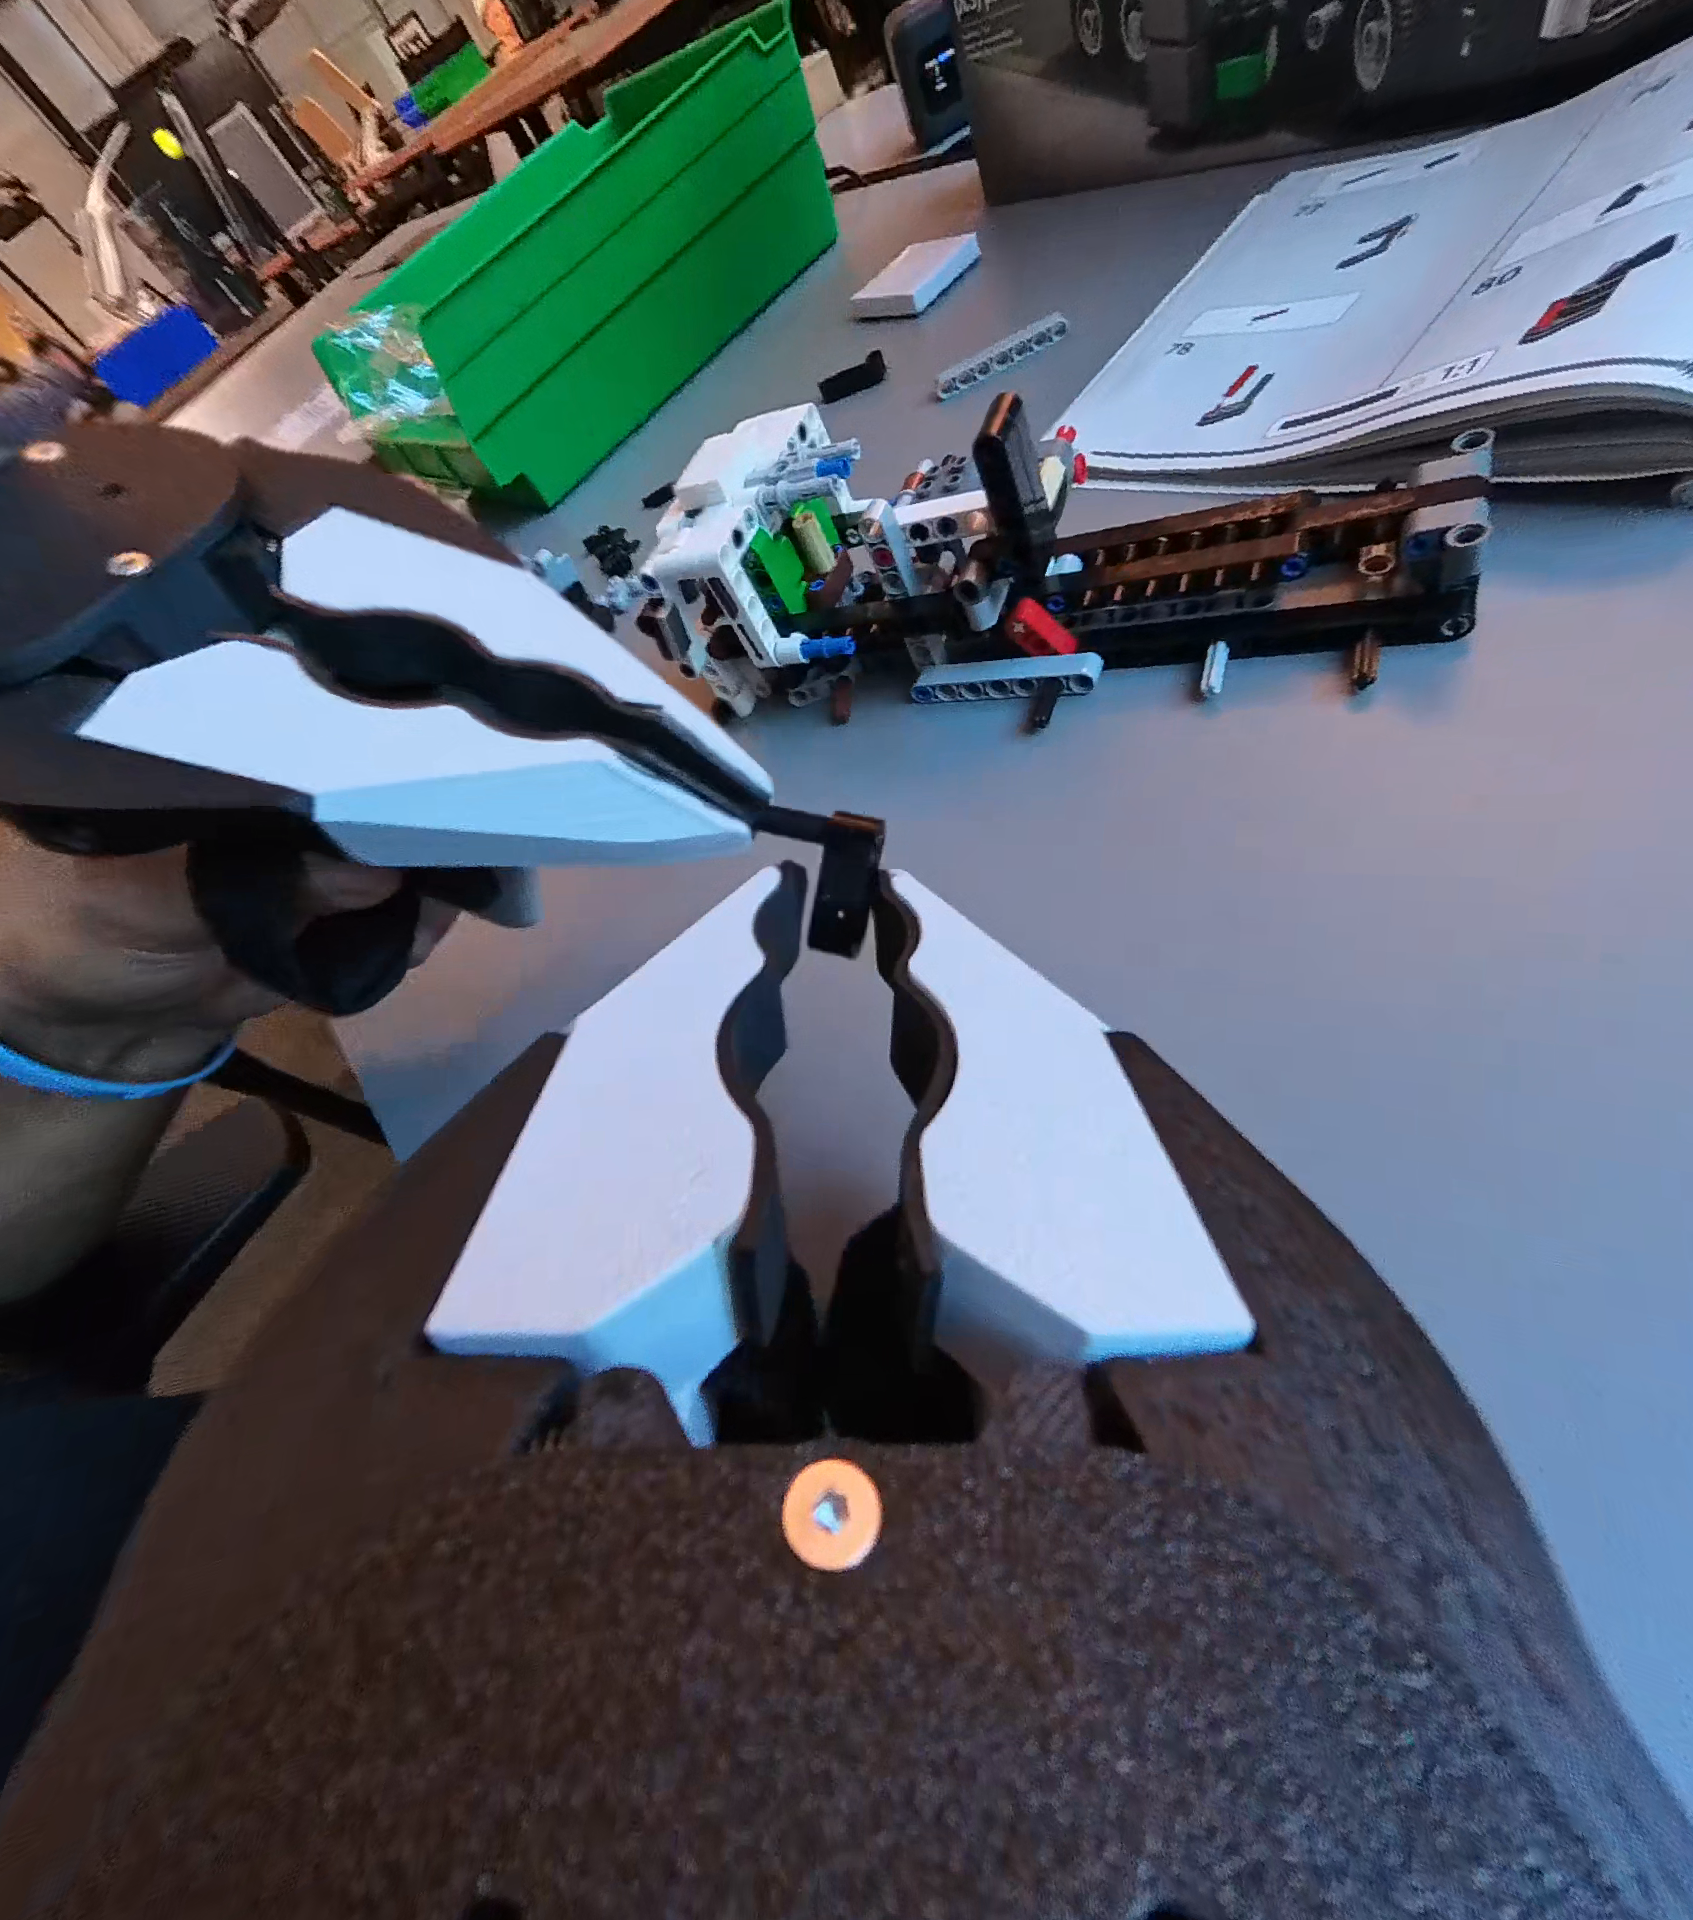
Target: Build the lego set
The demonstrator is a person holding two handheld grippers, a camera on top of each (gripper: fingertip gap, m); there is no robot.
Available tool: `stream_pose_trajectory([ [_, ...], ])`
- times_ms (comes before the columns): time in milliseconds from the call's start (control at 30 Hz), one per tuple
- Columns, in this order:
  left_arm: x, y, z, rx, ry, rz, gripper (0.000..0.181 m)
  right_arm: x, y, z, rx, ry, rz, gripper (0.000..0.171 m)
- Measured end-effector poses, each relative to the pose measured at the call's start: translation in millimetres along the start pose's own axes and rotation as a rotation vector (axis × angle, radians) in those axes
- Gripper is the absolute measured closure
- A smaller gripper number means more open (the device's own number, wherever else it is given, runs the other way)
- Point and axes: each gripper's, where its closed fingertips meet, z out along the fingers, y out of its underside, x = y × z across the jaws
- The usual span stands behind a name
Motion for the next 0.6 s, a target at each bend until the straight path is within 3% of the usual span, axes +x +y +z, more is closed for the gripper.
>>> stream_pose_trajectory([
  [133, -9, -7, 2, -0.158, 0.056, 0.029, 0.178, -3, 1, -11, -0.013, -0.068, -0.023, 0.139],
  [300, -9, 0, 24, -0.57, 0.192, 0.309, 0.178, -3, 1, -48, 0.016, -0.139, -0.176, 0.127],
  [433, -10, 23, 43, -0.859, 0.322, 0.491, 0.178, 7, 8, -69, 0.028, -0.14, -0.147, 0.129],
  [600, -10, 27, 54, -0.972, 0.348, 0.579, 0.178, 10, 11, -90, 0.082, -0.143, -0.101, 0.135],
])
